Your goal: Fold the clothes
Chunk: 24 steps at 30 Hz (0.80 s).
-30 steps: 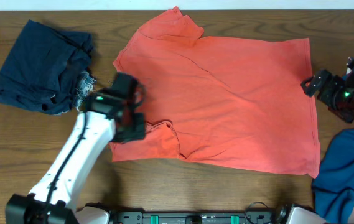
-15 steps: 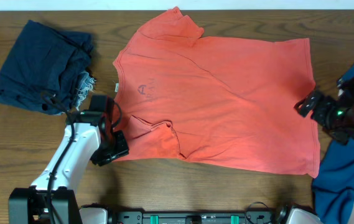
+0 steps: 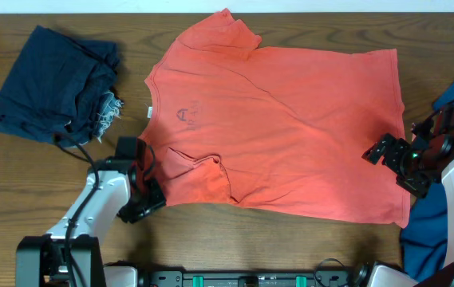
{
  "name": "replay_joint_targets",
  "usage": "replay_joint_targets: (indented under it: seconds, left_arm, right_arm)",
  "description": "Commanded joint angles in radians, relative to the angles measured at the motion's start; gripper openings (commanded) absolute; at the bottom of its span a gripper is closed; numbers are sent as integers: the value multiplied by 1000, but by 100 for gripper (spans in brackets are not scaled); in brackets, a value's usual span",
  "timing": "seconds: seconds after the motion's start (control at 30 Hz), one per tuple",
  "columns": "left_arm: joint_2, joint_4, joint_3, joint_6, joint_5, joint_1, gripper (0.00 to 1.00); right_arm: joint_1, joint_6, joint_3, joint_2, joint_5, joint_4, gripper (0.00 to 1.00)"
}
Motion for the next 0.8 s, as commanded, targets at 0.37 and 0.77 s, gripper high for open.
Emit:
replay_joint_targets:
  seconds: [0.37, 0.77]
  left_arm:
    - [4, 170, -79, -32, -16, 5, 33]
    - [3, 75, -50, -32, -16, 5, 6]
  right_arm:
    - [-11, 6, -7, 5, 63, 6, 99]
    - [-51, 130, -109, 94, 213, 54, 86]
